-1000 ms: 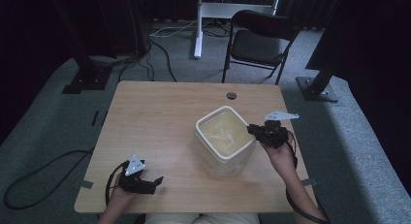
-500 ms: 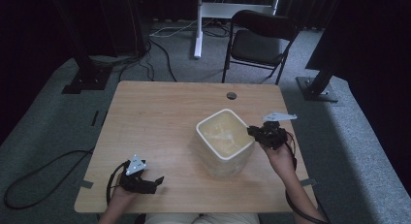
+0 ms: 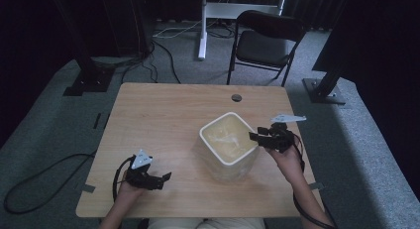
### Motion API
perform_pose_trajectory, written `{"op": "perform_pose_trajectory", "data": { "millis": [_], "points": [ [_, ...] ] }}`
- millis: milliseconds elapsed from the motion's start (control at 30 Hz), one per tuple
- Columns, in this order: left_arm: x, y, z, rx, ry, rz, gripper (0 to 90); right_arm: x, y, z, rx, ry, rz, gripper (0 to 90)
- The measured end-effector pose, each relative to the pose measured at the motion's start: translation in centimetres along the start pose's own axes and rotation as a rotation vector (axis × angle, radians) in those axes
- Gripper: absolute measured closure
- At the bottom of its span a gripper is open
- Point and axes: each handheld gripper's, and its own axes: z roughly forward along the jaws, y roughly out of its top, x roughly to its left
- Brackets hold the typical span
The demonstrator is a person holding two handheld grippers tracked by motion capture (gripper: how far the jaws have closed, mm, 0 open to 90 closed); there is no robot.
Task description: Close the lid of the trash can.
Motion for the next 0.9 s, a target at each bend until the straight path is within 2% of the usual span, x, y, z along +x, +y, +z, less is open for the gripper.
{"op": "perform_pose_trajectory", "data": {
  "millis": [100,167,233,300,400,433,533,600,667,767,900],
  "points": [
    [0.2,1.5,-0.2,-0.033,-0.001,-0.013,0.3,-0.1,0.1,-0.5,-0.02,0.003,0.008,47.9],
    [0.0,2.7,-0.3,-0.044,0.009,-0.023,0.3,-0.3,0.1,-0.8,-0.027,0.007,0.006,46.7],
    [-0.5,3.9,-0.3,-0.057,-0.002,-0.015,0.3,-0.4,0.2,-1.0,-0.041,0.006,0.011,44.9],
    [-1.2,5.3,-0.3,-0.075,0.003,0.011,0.3,-0.7,0.2,-1.2,-0.051,0.001,0.02,40.1],
    [-1.8,7.5,-0.3,-0.118,-0.026,0.012,0.3,-0.9,0.3,-1.1,-0.039,-0.004,0.035,32.5],
    [-1.8,7.5,-0.3,-0.118,-0.026,0.012,0.3,-0.9,0.3,-1.1,-0.039,-0.004,0.035,32.5],
    [-2.6,9.9,0.0,-0.15,-0.046,0.028,0.3,-1.0,0.4,-0.7,-0.026,0.013,0.038,19.3],
    [-3.0,11.0,0.3,-0.158,-0.047,0.047,0.3,-1.2,0.4,-0.4,-0.036,0.034,0.057,17.9],
    [-3.5,12.1,0.8,-0.158,-0.05,0.059,0.3,-1.3,0.3,0.1,-0.025,0.051,0.047,13.0],
    [-3.7,13.5,1.7,-0.162,-0.064,0.049,0.3,-1.5,0.2,0.7,-0.026,0.064,0.049,13.7],
    [-3.6,14.8,3.3,-0.138,-0.051,0.04,0.3,-2.0,0.1,1.2,-0.023,0.052,0.067,14.1]
  ]
}}
